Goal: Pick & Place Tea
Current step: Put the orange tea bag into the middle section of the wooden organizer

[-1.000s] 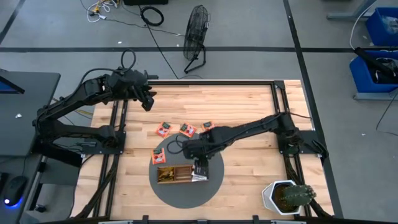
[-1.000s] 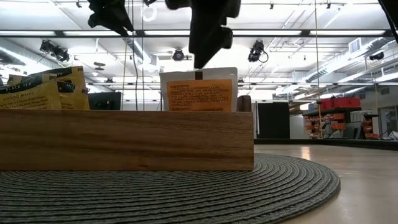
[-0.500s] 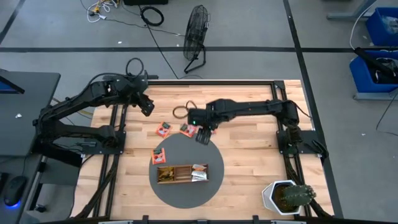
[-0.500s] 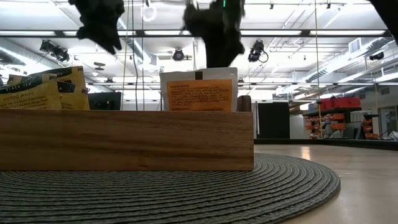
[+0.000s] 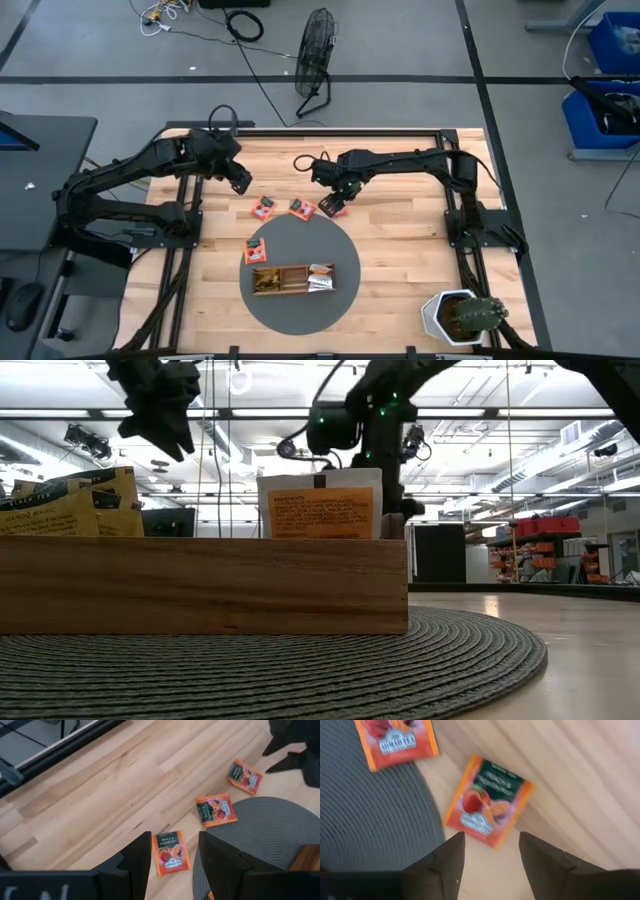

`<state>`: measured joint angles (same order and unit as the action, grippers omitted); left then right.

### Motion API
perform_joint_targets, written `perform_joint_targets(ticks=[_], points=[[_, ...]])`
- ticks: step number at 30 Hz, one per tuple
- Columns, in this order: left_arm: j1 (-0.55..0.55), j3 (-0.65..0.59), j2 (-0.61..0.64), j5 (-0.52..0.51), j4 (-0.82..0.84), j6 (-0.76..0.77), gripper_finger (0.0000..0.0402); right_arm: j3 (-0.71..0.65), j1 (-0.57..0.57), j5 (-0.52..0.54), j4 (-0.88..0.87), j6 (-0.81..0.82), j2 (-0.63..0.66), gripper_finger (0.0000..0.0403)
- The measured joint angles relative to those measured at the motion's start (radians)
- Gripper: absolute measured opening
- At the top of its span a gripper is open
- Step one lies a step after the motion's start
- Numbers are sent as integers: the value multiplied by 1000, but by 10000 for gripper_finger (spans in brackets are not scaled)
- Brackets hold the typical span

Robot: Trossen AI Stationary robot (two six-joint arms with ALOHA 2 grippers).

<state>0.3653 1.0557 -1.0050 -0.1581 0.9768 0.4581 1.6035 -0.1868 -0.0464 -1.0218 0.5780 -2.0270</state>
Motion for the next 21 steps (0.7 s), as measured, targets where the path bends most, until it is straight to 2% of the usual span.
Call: perform_joint_targets(ticks=[14, 18, 21], points=[[0, 0, 0, -2, -47, 38, 170, -228, -27, -86, 245, 59, 0, 232], [0, 0, 0, -2, -68, 56, 170, -279, -30, -103, 303, 89, 10, 212], [0, 0, 0, -2, -84, 56, 170, -312, -28, -91, 329, 88, 10, 171]])
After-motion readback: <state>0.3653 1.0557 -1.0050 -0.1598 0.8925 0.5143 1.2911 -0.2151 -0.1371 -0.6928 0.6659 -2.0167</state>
